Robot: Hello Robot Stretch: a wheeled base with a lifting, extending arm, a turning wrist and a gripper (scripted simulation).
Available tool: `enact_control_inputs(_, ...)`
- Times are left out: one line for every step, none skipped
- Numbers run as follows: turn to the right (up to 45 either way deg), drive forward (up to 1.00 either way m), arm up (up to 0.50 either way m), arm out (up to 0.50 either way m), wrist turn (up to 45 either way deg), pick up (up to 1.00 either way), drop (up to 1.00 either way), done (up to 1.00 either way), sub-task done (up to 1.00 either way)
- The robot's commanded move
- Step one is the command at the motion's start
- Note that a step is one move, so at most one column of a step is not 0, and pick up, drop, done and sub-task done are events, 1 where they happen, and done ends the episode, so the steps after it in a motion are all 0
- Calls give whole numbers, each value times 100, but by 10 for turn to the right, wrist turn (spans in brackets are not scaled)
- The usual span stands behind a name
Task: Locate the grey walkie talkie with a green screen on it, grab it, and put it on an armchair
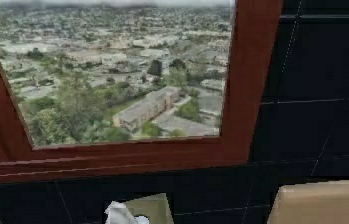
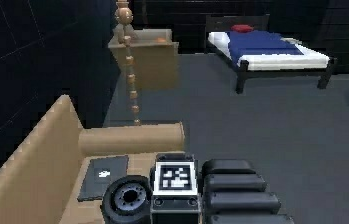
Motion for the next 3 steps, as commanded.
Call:
enact_control_inputs(-450,0,0,0,0,0,0,0,0)
enact_control_inputs(-450,0,0,0,0,0,0,0,0)
enact_control_inputs(-180,0,0,0,0,0,0,0,0)
